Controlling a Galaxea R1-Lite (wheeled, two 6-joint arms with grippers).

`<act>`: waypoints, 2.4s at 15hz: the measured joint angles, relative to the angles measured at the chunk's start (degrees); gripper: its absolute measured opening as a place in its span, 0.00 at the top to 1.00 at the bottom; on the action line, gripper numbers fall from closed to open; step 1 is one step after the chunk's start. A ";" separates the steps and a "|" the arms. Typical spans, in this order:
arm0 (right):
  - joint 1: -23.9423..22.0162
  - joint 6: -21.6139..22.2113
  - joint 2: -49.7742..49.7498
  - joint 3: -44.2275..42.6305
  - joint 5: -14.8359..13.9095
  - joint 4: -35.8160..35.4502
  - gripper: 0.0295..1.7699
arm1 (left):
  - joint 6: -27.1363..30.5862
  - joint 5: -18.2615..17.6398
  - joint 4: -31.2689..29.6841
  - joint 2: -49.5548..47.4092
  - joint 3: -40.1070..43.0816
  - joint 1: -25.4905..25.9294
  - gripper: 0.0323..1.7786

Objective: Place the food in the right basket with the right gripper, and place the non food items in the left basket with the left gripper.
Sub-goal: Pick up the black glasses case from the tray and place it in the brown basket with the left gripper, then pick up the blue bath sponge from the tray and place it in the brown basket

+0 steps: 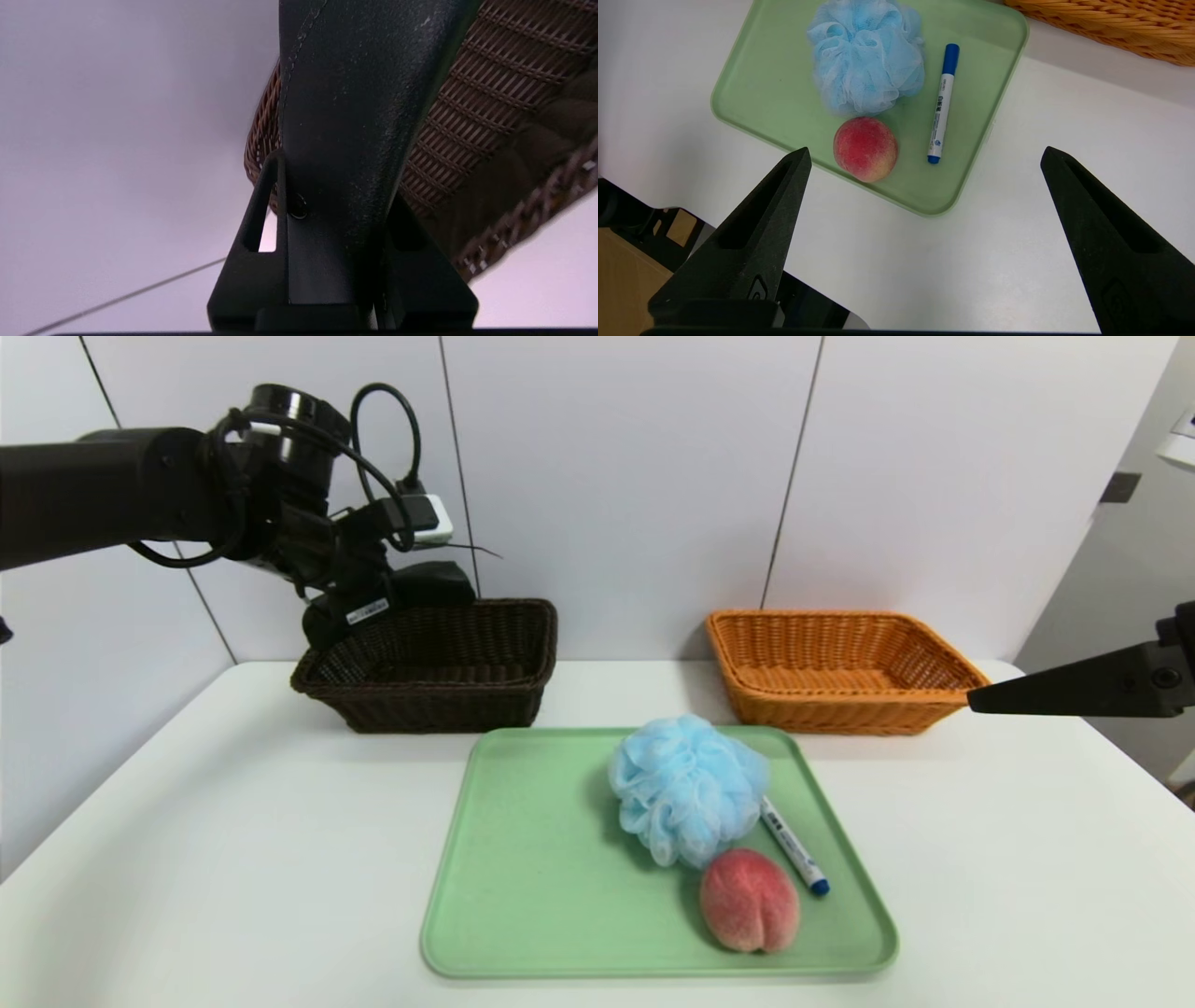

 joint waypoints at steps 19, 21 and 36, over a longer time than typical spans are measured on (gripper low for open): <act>-1.35 -0.10 -1.37 1.96 0.02 -0.09 0.04 | -10.00 0.28 -8.52 5.07 -0.59 -1.90 0.19; -1.68 -0.07 -1.80 2.23 0.02 -0.09 0.04 | -18.63 0.30 -7.34 3.28 -0.61 -2.10 0.16; -1.72 0.00 -2.97 2.62 0.02 -0.05 0.04 | -82.07 8.41 18.82 -6.89 0.00 -25.77 0.06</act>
